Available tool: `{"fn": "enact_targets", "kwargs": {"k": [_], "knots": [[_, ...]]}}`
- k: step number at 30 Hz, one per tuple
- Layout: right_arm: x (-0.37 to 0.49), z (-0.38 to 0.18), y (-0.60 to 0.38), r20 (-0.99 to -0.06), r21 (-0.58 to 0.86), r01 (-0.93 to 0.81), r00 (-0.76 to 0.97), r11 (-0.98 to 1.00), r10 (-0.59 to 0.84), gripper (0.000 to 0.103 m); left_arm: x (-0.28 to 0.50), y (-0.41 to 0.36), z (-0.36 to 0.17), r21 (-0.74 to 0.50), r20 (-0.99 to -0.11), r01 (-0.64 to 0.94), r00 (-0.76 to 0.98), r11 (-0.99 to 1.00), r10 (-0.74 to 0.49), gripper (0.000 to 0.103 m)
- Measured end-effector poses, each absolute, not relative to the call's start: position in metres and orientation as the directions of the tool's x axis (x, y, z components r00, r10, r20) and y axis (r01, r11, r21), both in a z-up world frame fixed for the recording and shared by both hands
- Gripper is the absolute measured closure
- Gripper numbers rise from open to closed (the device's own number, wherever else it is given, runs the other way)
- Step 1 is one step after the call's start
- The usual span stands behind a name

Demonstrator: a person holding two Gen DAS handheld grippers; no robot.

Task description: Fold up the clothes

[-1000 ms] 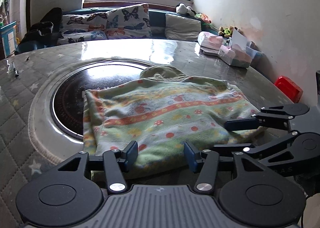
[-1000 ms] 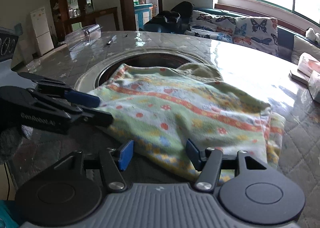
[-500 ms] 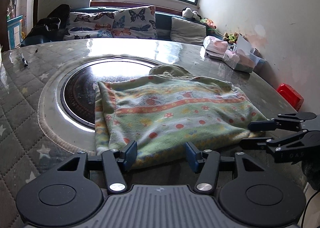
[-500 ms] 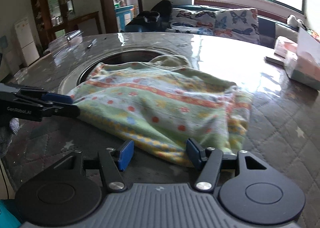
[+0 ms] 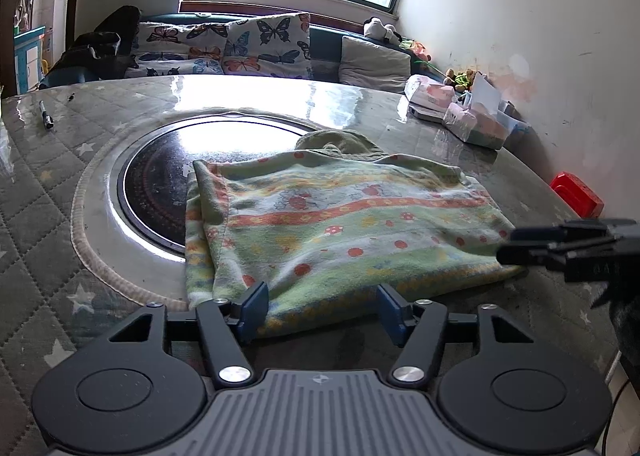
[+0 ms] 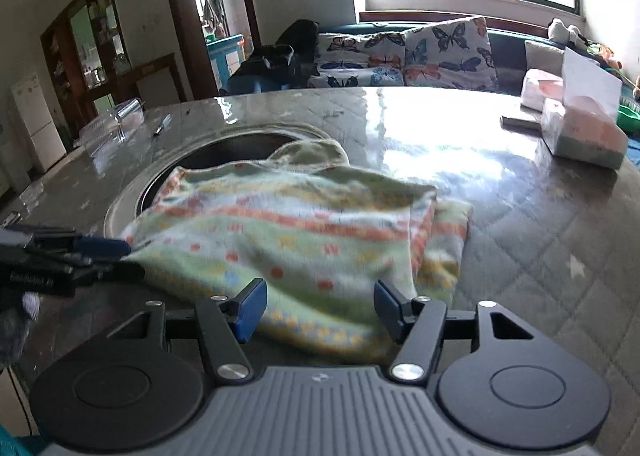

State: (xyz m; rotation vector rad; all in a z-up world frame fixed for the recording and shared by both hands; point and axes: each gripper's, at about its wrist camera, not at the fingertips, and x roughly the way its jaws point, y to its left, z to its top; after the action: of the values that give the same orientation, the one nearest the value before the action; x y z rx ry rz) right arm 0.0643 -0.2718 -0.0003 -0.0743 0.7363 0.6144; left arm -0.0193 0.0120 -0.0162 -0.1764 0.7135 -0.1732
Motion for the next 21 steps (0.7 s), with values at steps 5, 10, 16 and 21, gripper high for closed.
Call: {"fn": "enact_targets", "kwargs": {"k": [5, 10, 16, 21], "knots": [[0.081, -0.012, -0.270, -0.659, 0.156, -0.538, 0.568, 0.828, 0.493, 0.042, -0.019, 0.011, -0.016, -0.220, -0.635, 0.099, 0.741, 0.970, -0.220, 0.035], [0.084, -0.011, -0.276, -0.664, 0.171, -0.525, 0.564, 0.834, 0.491, 0.043, -0.018, 0.012, -0.015, -0.226, -0.637, 0.106, 0.736, 0.968, -0.229, 0.033], [0.093, -0.005, -0.267, -0.652, 0.164, -0.534, 0.572, 0.829, 0.498, 0.037, -0.012, 0.008, -0.007, -0.222, -0.642, 0.102, 0.733, 0.970, -0.224, 0.027], [0.101, -0.013, -0.258, -0.658, 0.153, -0.540, 0.569, 0.828, 0.493, 0.033, -0.003, 0.014, -0.006, -0.219, -0.644, 0.064, 0.740, 0.974, -0.194, 0.027]]}}
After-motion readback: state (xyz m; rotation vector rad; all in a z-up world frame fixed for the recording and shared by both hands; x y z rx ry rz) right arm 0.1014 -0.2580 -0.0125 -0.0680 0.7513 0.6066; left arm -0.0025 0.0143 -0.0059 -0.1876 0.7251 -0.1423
